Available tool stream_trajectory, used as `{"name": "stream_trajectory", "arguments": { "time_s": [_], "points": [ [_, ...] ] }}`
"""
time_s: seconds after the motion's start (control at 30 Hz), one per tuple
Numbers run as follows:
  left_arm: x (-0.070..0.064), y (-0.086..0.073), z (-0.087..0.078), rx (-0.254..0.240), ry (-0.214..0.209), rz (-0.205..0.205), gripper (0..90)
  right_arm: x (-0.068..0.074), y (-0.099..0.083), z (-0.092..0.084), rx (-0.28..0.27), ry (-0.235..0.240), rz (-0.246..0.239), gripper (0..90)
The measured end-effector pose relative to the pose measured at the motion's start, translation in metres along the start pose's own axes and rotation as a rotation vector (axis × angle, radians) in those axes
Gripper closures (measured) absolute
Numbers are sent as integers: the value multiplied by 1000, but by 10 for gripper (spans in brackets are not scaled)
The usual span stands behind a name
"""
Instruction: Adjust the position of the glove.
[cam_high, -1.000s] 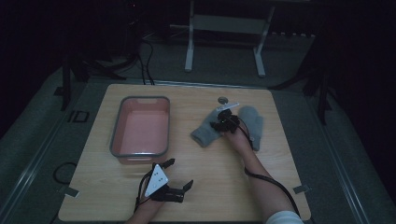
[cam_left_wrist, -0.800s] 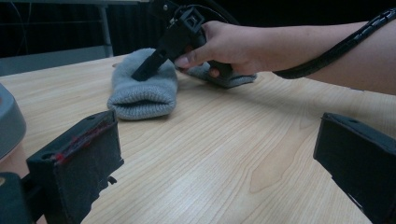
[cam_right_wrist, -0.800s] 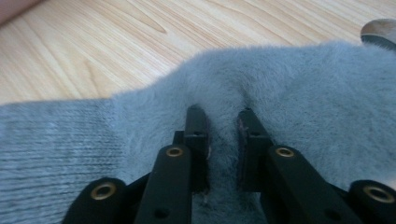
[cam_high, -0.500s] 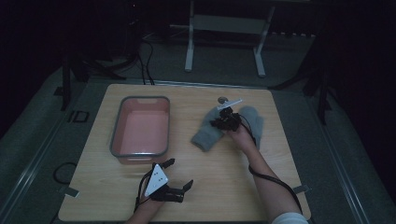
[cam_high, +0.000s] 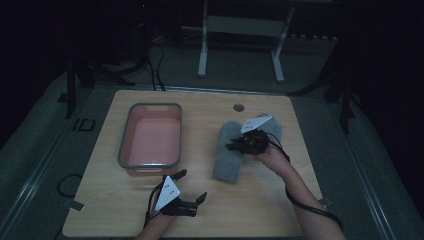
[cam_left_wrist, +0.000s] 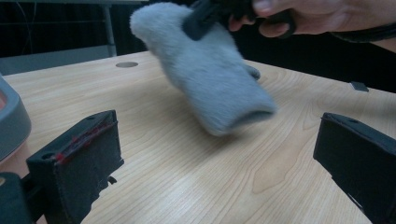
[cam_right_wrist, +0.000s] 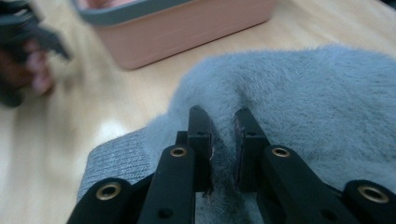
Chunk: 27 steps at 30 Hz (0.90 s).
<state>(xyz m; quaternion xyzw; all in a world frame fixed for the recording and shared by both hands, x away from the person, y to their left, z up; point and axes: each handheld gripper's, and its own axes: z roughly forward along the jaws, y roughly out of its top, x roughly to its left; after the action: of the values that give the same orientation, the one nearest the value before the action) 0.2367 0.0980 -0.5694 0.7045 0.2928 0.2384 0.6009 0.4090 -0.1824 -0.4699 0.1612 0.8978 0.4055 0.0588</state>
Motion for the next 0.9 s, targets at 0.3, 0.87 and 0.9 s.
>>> {"name": "stream_trajectory", "arguments": {
  "time_s": [0.3,0.87,0.9],
  "points": [
    [-1,0,0,2,3,5,10,10,-22,14,53,96,-43,799],
    [0,0,0,2,-7,10,10,-11,-52,48,128,127,-5,375],
    [-1,0,0,2,-8,9,10,-10,-51,47,132,122,-11,327]
  ]
}}
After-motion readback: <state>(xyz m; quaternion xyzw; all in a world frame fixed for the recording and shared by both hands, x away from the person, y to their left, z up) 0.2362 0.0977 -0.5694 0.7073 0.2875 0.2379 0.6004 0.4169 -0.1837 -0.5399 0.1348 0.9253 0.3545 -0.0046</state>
